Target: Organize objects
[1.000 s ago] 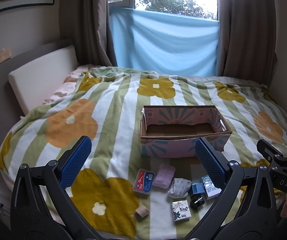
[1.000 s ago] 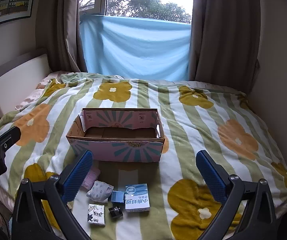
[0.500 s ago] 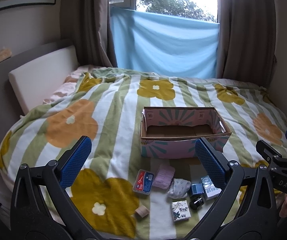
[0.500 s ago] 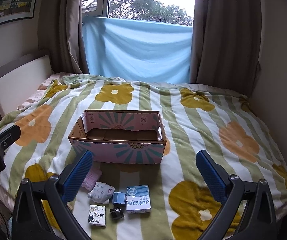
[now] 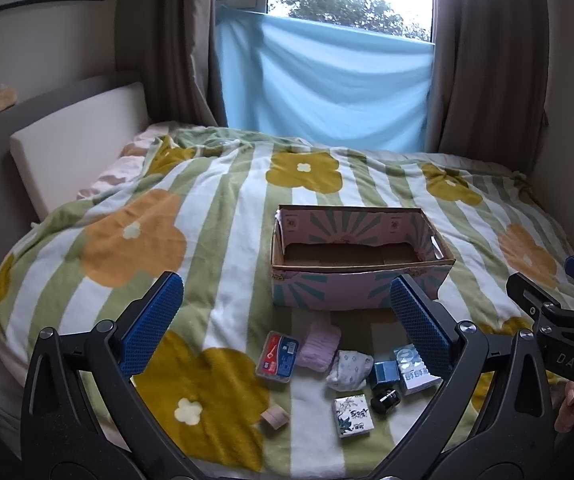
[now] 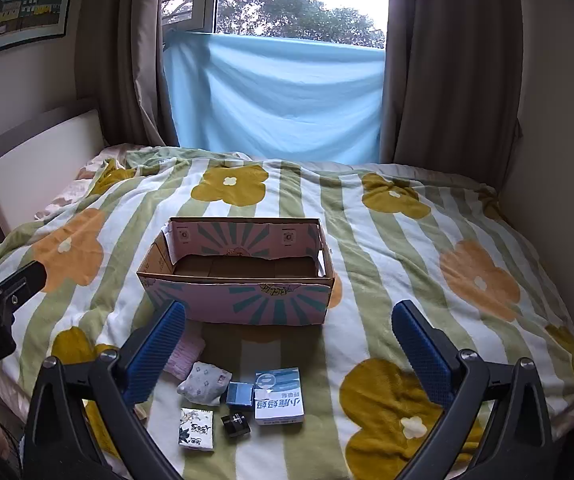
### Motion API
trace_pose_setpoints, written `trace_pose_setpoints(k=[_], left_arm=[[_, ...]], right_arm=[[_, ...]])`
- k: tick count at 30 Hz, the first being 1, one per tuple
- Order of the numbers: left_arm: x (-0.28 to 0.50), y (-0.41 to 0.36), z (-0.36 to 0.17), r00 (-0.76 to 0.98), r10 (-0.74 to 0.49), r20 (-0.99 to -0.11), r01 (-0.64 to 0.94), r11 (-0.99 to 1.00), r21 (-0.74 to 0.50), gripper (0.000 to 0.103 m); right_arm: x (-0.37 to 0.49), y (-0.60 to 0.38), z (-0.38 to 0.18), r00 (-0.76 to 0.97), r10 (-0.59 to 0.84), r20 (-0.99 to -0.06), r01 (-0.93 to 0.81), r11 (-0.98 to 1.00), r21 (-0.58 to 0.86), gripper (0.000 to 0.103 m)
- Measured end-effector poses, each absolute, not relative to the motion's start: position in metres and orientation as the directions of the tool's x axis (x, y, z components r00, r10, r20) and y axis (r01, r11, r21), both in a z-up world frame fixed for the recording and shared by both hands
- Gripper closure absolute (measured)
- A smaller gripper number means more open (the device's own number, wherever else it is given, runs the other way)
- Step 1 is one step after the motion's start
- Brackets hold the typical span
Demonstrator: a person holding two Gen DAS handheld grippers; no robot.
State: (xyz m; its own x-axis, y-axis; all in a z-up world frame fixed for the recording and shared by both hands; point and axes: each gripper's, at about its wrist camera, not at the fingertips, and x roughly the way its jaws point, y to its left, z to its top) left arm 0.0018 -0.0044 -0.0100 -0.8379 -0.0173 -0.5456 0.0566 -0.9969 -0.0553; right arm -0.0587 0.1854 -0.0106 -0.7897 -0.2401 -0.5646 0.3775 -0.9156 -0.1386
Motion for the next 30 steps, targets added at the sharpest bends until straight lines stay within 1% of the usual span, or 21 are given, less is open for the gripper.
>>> trace_pose_setpoints(k=[3, 4, 16, 17, 23, 24, 30], left_arm=[[0.0020, -0.0025, -0.0107, -0.837, -0.019, -0.547, 0.055, -0.997, -0.050, 0.000], [0.0019, -0.0024, -0.0106, -0.837, -0.020, -0.546, 0.057, -0.997, -0.051, 0.000], [0.0043, 0.0023, -0.0100, -0.840, -0.021, -0.542, 0.056, -0.997, -0.048, 0.000], [0.0045, 0.0025, -0.0100, -0.840, -0.022, -0.543, 0.058, -0.997, -0.049, 0.000], [0.0055, -0.0022, -0.0096, -0.836, -0.019, -0.548, 0.062, -0.996, -0.059, 0.000], [0.0054, -0.0025, -0.0095, -0.835, -0.043, -0.548, 0.095, -0.993, -0.066, 0.000], [0.0057, -0.0047, -0.0107, -0.833, -0.040, -0.552, 0.097, -0.992, -0.074, 0.000]], right_arm=[[-0.0587, 0.1861, -0.0107, -0.790, -0.239, -0.565, 0.378, -0.915, -0.141, 0.001], [-0.0586, 0.1861, -0.0109, -0.782, -0.269, -0.563, 0.415, -0.898, -0.148, 0.001], [-0.0589, 0.1868, -0.0108, -0.781, -0.271, -0.563, 0.416, -0.897, -0.146, 0.001], [-0.0589, 0.1864, -0.0107, -0.773, -0.291, -0.563, 0.442, -0.885, -0.149, 0.001], [-0.0588, 0.1862, -0.0105, -0.772, -0.294, -0.563, 0.446, -0.882, -0.150, 0.001], [-0.0587, 0.1864, -0.0111, -0.772, -0.294, -0.563, 0.446, -0.882, -0.151, 0.001], [-0.0584, 0.1866, -0.0115, -0.770, -0.303, -0.562, 0.458, -0.876, -0.154, 0.001]])
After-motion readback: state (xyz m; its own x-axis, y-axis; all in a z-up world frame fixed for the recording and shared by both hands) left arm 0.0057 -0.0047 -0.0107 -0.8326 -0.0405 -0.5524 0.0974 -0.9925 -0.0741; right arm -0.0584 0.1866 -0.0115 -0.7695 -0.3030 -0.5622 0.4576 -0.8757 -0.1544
